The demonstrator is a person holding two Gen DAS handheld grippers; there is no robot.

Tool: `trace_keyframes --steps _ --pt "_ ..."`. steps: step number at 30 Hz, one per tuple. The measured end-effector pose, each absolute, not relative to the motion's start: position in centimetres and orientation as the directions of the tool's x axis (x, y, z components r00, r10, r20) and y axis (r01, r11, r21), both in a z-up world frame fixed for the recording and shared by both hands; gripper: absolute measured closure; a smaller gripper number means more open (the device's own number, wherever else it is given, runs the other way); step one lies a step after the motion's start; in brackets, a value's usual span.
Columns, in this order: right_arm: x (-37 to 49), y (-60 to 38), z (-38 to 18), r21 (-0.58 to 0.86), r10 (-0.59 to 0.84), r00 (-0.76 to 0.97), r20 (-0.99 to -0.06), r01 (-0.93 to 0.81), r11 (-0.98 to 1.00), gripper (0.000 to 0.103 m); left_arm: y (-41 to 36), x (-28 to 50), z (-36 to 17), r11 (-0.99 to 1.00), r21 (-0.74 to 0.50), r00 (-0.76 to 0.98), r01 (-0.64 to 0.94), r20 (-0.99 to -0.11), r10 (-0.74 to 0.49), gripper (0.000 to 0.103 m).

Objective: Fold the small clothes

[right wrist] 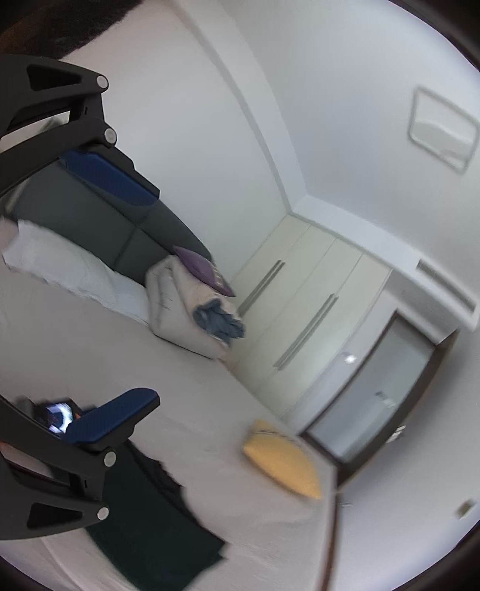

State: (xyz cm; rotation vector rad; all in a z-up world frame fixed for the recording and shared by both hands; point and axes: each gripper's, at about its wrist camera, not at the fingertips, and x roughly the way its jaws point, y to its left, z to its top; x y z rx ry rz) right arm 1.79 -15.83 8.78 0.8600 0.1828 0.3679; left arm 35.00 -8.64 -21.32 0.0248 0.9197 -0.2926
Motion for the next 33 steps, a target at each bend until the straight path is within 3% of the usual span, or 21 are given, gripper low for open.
trace_keyframes --steps 6,10,14,20,21,22,23,24,26,28,30,31,32,33 --pt "2.2 -16.7 8.2 0.757 0.351 0.936 -0.002 -0.228 0.613 0.001 -8.7 34.8 -21.3 0.961 -0.101 0.576 0.258 -0.782 -0.237 0.096" --pt "4.4 -19.1 5.5 0.726 0.26 0.964 -0.06 -0.137 0.674 0.0 -8.8 34.4 -20.8 0.961 -0.09 0.579 0.262 -0.782 -0.231 0.096" --pt "9.3 -22.9 -0.5 0.692 0.233 0.953 -0.192 -0.037 0.721 0.0 -9.0 33.8 -20.0 0.964 -0.051 0.595 0.261 -0.778 -0.202 0.096" --pt "18.7 -26.3 -11.9 0.714 0.413 0.823 -0.389 -0.013 0.7 0.004 -7.6 33.9 -20.1 0.975 -0.06 0.584 0.213 -0.792 -0.176 0.096" --pt "20.2 -26.8 -14.5 0.768 0.493 0.783 -0.379 -0.03 0.64 0.007 -7.5 34.0 -20.2 0.974 -0.063 0.582 0.215 -0.793 -0.18 0.096" --pt "21.2 -27.1 -16.3 0.798 0.534 0.754 -0.383 -0.022 0.602 0.017 -7.4 34.1 -20.3 0.973 -0.061 0.581 0.221 -0.793 -0.182 0.096" --pt "22.3 -26.9 -18.5 0.81 0.56 0.713 -0.423 0.02 0.586 0.022 -7.4 34.2 -20.3 0.973 -0.062 0.581 0.224 -0.793 -0.185 0.096" --pt "23.0 -26.5 -19.7 0.805 0.581 0.685 -0.44 0.015 0.593 0.022 -7.2 34.3 -20.4 0.972 -0.067 0.58 0.224 -0.793 -0.188 0.096" --pt "24.1 -25.0 -21.7 0.775 0.626 0.628 -0.462 -0.059 0.63 0.036 -6.9 34.5 -20.6 0.972 -0.083 0.576 0.221 -0.793 -0.198 0.096" --pt "24.6 -24.2 -23.9 0.757 0.634 0.574 -0.519 -0.036 0.652 0.038 -6.8 34.6 -20.8 0.971 -0.09 0.574 0.221 -0.793 -0.204 0.096" --pt "24.4 -24.5 -25.6 0.74 0.618 0.565 -0.546 -0.021 0.673 0.055 -6.9 34.8 -20.9 0.97 -0.089 0.574 0.225 -0.793 -0.205 0.096" --pt "24.1 -24.9 -25.9 0.73 0.608 0.573 -0.549 -0.025 0.683 0.072 -6.8 34.8 -21.0 0.97 -0.089 0.574 0.225 -0.792 -0.206 0.096" --pt "23.8 -25.9 -26.4 0.744 0.614 0.577 -0.539 -0.016 0.668 0.081 -6.7 34.8 -21.0 0.97 -0.092 0.574 0.224 -0.792 -0.208 0.096" --pt "23.4 -26.9 -26.7 0.756 0.612 0.588 -0.529 -0.002 0.655 0.084 -6.7 34.9 -21.0 0.97 -0.095 0.574 0.224 -0.792 -0.21 0.096"
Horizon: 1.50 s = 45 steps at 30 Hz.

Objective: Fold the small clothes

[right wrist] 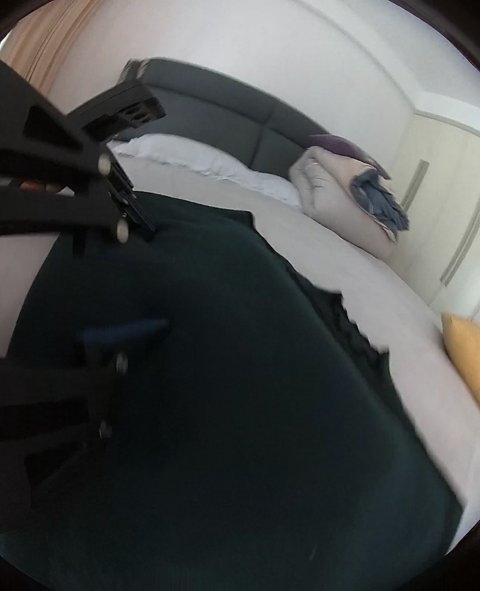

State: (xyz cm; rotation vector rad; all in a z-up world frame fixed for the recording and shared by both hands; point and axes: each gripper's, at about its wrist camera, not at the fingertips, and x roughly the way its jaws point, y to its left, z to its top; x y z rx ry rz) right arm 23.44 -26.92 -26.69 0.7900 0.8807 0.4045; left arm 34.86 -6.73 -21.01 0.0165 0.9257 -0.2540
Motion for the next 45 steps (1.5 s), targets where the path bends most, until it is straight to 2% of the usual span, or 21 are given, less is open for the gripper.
trace_keyframes --steps 5,10,11,12,13,14,16,17,19,20,21,27,29,35,37,39,42,45 --pt "19.8 -35.7 -26.9 0.764 0.449 0.736 -0.507 0.142 0.629 0.097 -6.7 34.8 -21.0 0.97 -0.103 0.574 0.222 -0.79 -0.215 0.096" --pt "15.6 -43.7 -25.1 0.729 0.171 0.827 -0.536 0.35 0.589 0.098 -5.5 34.4 -20.7 0.961 -0.176 0.567 0.212 -0.779 -0.268 0.096" --pt "14.4 -44.3 -24.1 0.706 0.101 0.835 -0.541 0.385 0.595 0.073 -4.7 34.1 -20.4 0.959 -0.205 0.57 0.196 -0.772 -0.282 0.096" --pt "13.2 -44.5 -23.0 0.679 0.034 0.839 -0.543 0.415 0.605 0.051 -3.8 33.8 -20.1 0.959 -0.224 0.579 0.176 -0.764 -0.285 0.096" --pt "12.2 -44.7 -22.1 0.669 -0.012 0.851 -0.524 0.421 0.612 0.022 -2.4 33.3 -19.7 0.956 -0.258 0.592 0.142 -0.752 -0.29 0.096" --pt "10.9 -44.2 -20.7 0.67 -0.053 0.884 -0.465 0.39 0.631 0.012 -0.9 32.8 -19.5 0.949 -0.298 0.6 0.104 -0.742 -0.299 0.096" --pt "10.2 -43.2 -19.2 0.659 -0.031 0.908 -0.417 0.326 0.678 0.011 2.6 31.8 -19.3 0.918 -0.395 0.605 0.012 -0.729 -0.321 0.094" --pt "10.7 -42.1 -18.5 0.649 0.016 0.909 -0.417 0.285 0.705 0.011 4.3 31.3 -19.5 0.894 -0.447 0.606 -0.026 -0.718 -0.342 0.088" --pt "11.9 -40.5 -18.2 0.66 0.13 0.893 -0.432 0.214 0.72 0.012 7.4 30.4 -20.1 0.834 -0.543 0.605 -0.101 -0.699 -0.381 0.063" --pt "12.7 -38.9 -18.2 0.668 0.18 0.883 -0.433 0.181 0.722 0.012 8.5 30.0 -20.5 0.803 -0.582 0.603 -0.132 -0.689 -0.401 0.034" --pt "13.2 -38.0 -18.1 0.678 0.225 0.876 -0.427 0.146 0.72 0.013 9.1 29.7 -20.7 0.774 -0.617 0.61 -0.144 -0.671 -0.422 0.026" --pt "15.8 -32.4 -18.7 0.718 0.428 0.802 -0.418 0.003 0.696 0.018 7.6 31.9 -23.6 0.563 -0.819 0.466 -0.114 -0.544 -0.698 0.025" --pt "16.3 -30.7 -18.6 0.723 0.456 0.787 -0.415 -0.019 0.691 0.019 7.1 33.0 -24.1 0.578 -0.807 0.465 -0.12 -0.56 -0.686 0.025" --pt "16.9 -27.6 -18.1 0.738 0.536 0.738 -0.41 -0.076 0.67 0.02 7.9 35.6 -25.6 0.462 -0.869 0.455 -0.177 -0.488 -0.745 0.027" --pt "17.7 -26.6 -18.0 0.733 0.549 0.724 -0.417 -0.089 0.674 0.02 7.7 36.4 -25.8 0.458 -0.87 0.437 -0.183 -0.489 -0.755 0.039" --pt "18.9 -25.7 -18.1 0.737 0.575 0.697 -0.429 -0.098 0.669 0.02 7.5 36.9 -26.5 0.446 -0.873 0.414 -0.199 -0.487 -0.769 0.07" --pt "21.1 -23.9 -18.2 0.723 0.598 0.654 -0.463 -0.112 0.682 0.021 7.5 36.7 -27.8 0.409 -0.886 0.414 -0.219 -0.464 -0.783 0.078" --pt "24.0 -21.9 -19.4 0.737 0.646 0.596 -0.477 -0.129 0.663 0.024 7.3 36.8 -27.9 0.404 -0.891 0.418 -0.206 -0.454 -0.787 0.079"
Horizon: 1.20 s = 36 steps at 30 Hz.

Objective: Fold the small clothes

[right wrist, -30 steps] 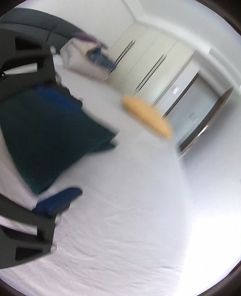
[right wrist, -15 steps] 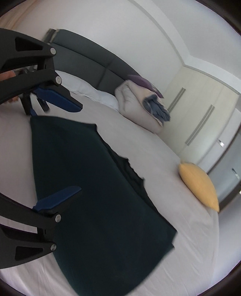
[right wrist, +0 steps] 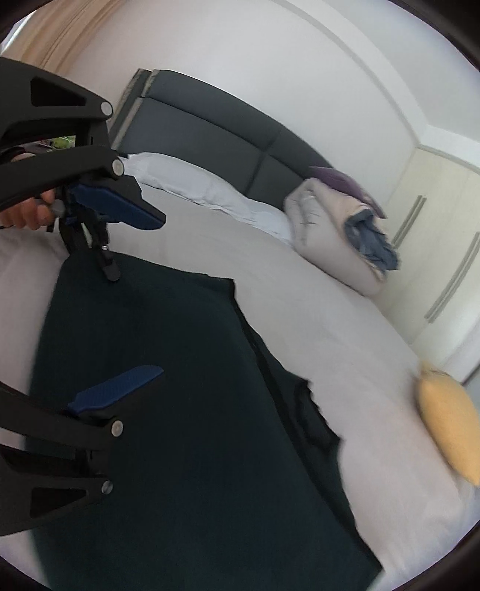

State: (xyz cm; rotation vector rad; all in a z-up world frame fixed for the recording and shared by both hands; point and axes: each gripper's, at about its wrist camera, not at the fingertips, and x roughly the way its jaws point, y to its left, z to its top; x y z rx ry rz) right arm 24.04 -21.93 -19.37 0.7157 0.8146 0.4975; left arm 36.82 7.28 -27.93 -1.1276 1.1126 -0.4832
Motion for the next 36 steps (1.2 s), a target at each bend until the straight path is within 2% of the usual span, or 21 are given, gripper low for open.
trace_keyframes --steps 4,6,9,12,14,16,20,24,27,32,34,36 --pt "29.0 -20.2 -22.8 0.774 0.681 0.531 -0.505 -0.071 0.629 0.024 7.5 36.7 -28.1 0.381 -0.902 0.42 -0.205 -0.433 -0.798 0.08" --pt "30.9 -19.9 -24.2 0.762 0.666 0.517 -0.537 -0.042 0.646 0.029 7.6 36.3 -28.1 0.392 -0.898 0.42 -0.198 -0.439 -0.794 0.087" --pt "31.6 -20.2 -23.9 0.751 0.663 0.514 -0.544 -0.054 0.658 0.03 8.0 35.7 -27.8 0.384 -0.902 0.437 -0.194 -0.43 -0.79 0.093" --pt "31.1 -20.9 -23.2 0.734 0.664 0.486 -0.569 -0.064 0.676 0.028 7.7 35.3 -25.8 0.421 -0.894 0.471 -0.152 -0.44 -0.765 0.094" --pt "30.2 -22.0 -22.6 0.745 0.682 0.476 -0.555 -0.08 0.662 0.021 6.8 35.6 -23.7 0.462 -0.88 0.484 -0.109 -0.452 -0.749 0.094" --pt "29.8 -23.0 -22.3 0.763 0.702 0.459 -0.544 -0.076 0.642 0.02 5.6 36.0 -21.5 0.491 -0.868 0.484 -0.067 -0.459 -0.745 0.094" --pt "29.6 -27.0 -21.7 0.841 0.756 0.464 -0.462 -0.044 0.54 0.02 1.3 37.3 -17.2 0.56 -0.828 0.468 0.029 -0.484 -0.739 0.094" --pt "29.8 -30.2 -20.7 0.883 0.807 0.438 -0.396 -0.059 0.465 0.015 -6.1 39.6 -14.6 0.607 -0.785 0.41 0.125 -0.516 -0.752 0.094" --pt "30.1 -32.1 -19.9 0.899 0.843 0.401 -0.358 -0.097 0.427 0.015 -12.6 41.2 -15.0 0.634 -0.752 0.351 0.179 -0.554 -0.755 0.094" --pt "29.9 -35.9 -20.1 0.91 0.836 0.435 -0.334 -0.082 0.406 0.01 -20.1 41.5 -19.3 0.677 -0.709 0.242 0.197 -0.634 -0.735 0.094" --pt "29.5 -37.2 -20.9 0.896 0.808 0.449 -0.382 -0.036 0.443 0.009 -21.4 40.9 -20.7 0.71 -0.672 0.24 0.21 -0.668 -0.704 0.094" --pt "29.3 -37.5 -21.8 0.874 0.785 0.442 -0.433 -0.006 0.486 0.013 -22.1 40.3 -20.6 0.742 -0.625 0.271 0.243 -0.691 -0.671 0.094"
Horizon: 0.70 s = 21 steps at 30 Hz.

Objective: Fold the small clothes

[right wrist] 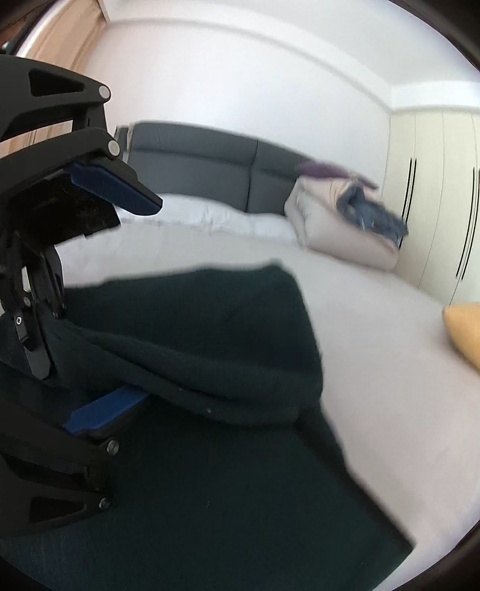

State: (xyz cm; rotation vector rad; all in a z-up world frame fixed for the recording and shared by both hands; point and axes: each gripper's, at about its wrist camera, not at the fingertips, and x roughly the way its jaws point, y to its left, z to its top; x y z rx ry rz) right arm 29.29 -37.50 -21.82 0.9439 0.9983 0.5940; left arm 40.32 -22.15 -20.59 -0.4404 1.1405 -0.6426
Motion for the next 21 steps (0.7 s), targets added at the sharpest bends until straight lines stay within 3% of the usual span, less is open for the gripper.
trace_keyframes --steps 5,8,10,12,13,16,21 --pt "29.5 -36.0 -22.3 0.793 0.726 0.398 -0.561 0.006 0.609 0.051 -22.5 39.6 -18.6 0.759 -0.569 0.289 0.317 -0.704 -0.649 0.088" --pt "29.1 -35.7 -22.5 0.781 0.72 0.381 -0.581 0.011 0.624 0.054 -20.8 38.5 -17.0 0.74 -0.58 0.33 0.341 -0.663 -0.672 0.08" --pt "28.8 -35.3 -22.5 0.77 0.709 0.376 -0.596 0.015 0.638 0.057 -20.0 37.6 -16.3 0.74 -0.564 0.347 0.365 -0.655 -0.671 0.071" --pt "29.2 -34.9 -22.4 0.712 0.657 0.375 -0.654 0.011 0.702 0.078 -19.3 37.0 -15.9 0.72 -0.586 0.345 0.373 -0.633 -0.694 0.051" --pt "29.2 -35.0 -22.4 0.7 0.642 0.373 -0.669 0.027 0.714 0.083 -18.8 36.8 -15.5 0.708 -0.593 0.356 0.383 -0.613 -0.706 0.05" --pt "29.2 -35.7 -21.8 0.676 0.612 0.391 -0.687 0.037 0.736 0.087 -17.4 37.0 -14.7 0.719 -0.582 0.399 0.38 -0.598 -0.695 0.044" --pt "28.6 -37.7 -19.5 0.626 0.565 0.42 -0.711 0.011 0.78 0.088 -15.5 39.1 -14.3 0.717 -0.603 0.412 0.351 -0.588 -0.696 0.044"
